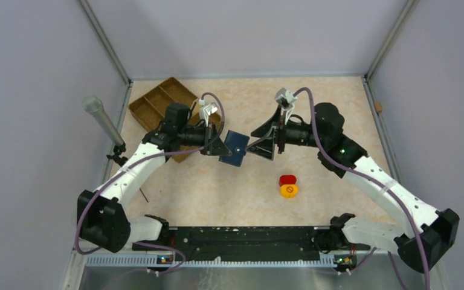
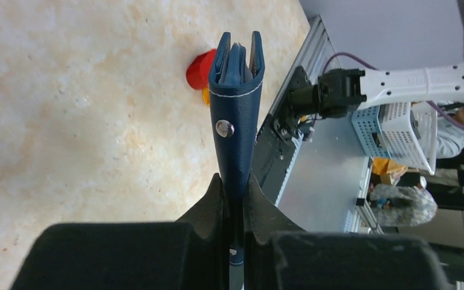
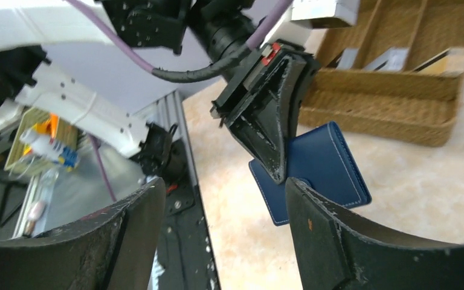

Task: Put the credit cards into the card holder
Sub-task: Open the card holder at the center of the board.

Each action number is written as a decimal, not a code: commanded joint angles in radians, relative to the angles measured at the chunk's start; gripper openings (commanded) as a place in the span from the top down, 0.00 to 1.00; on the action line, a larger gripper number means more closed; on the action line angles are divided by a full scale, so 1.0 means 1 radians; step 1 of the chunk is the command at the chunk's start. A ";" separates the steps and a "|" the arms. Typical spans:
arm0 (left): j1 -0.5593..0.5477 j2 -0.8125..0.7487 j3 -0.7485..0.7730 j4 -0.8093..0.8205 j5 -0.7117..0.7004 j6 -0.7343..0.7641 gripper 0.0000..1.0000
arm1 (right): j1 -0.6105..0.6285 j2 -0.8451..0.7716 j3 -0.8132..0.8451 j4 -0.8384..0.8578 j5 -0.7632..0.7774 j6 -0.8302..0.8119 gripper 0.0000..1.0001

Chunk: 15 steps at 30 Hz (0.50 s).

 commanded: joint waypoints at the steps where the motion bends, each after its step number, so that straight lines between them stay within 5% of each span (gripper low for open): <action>1: -0.019 0.003 -0.010 -0.039 0.133 0.094 1.00 | 0.017 0.090 0.051 -0.065 -0.197 -0.050 0.30; 15: -0.049 -0.069 -0.043 0.049 0.305 0.068 1.00 | 0.015 0.210 0.045 -0.147 -0.231 -0.117 0.45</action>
